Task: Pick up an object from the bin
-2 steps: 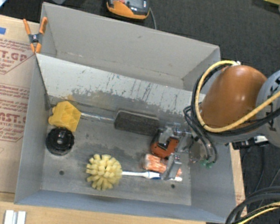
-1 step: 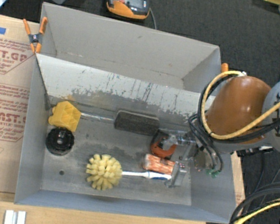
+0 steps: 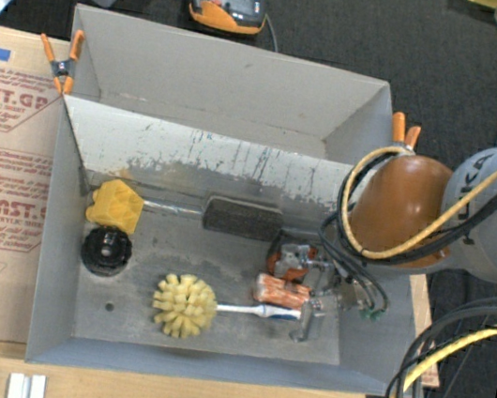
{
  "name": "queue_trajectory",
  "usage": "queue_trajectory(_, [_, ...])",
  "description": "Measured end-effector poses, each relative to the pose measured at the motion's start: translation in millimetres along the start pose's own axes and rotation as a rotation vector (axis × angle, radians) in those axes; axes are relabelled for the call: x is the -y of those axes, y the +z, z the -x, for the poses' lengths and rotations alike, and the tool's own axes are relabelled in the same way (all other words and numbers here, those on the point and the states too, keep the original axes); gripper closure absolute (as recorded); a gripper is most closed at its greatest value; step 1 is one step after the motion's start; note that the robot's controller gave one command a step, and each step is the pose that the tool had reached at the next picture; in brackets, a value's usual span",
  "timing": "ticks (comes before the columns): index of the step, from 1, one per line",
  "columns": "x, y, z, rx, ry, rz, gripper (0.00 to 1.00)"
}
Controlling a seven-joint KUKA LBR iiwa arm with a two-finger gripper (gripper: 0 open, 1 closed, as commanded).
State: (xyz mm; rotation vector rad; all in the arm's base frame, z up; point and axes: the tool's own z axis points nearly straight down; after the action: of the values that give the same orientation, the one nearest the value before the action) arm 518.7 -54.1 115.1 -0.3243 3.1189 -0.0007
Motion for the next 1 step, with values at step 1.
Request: queue_trajectory(1, [1.2, 4.1, -4.5, 0.001, 0.148, 0.001, 1.0])
